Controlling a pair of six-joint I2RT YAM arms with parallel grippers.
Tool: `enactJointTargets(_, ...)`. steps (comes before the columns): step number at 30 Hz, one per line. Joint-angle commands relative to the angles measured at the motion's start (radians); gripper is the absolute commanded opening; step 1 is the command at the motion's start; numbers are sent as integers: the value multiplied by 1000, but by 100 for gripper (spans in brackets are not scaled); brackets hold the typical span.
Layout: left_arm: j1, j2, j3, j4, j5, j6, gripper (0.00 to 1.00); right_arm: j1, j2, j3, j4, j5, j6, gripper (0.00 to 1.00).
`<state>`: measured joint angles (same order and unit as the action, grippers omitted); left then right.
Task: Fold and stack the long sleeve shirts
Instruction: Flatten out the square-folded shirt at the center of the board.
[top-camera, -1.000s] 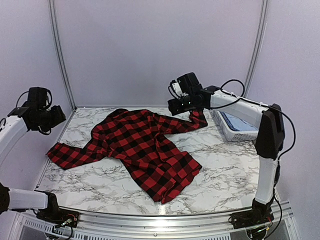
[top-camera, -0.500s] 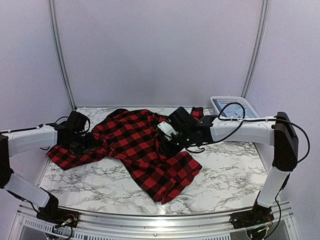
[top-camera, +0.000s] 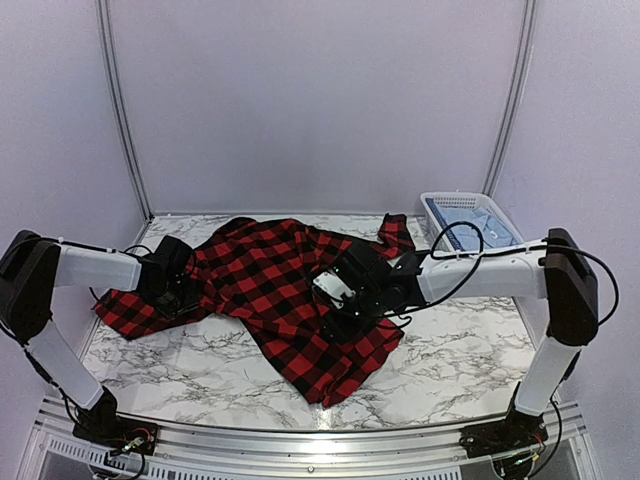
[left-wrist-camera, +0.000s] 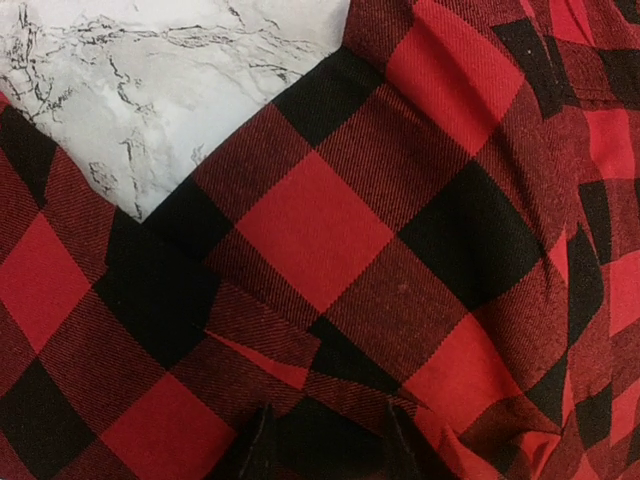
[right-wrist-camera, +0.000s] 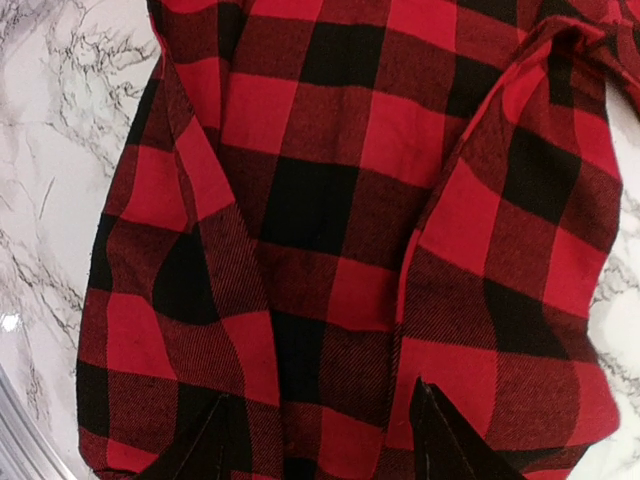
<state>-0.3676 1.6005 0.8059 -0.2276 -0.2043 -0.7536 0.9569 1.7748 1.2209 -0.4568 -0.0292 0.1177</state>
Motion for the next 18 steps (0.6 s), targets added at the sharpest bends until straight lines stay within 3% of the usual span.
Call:
enactJointTargets(1,5,25,22,24,-75,5,31,33,-72,-49,-7,-44,71,54)
enactJointTargets(8,20,18,12,24,-95,22,15,85,-137,-162,-12,-48,173,49)
enactJointTargets(18,35,15,14,24,-99,45,5,82,-145,-261,79,-65,271,46)
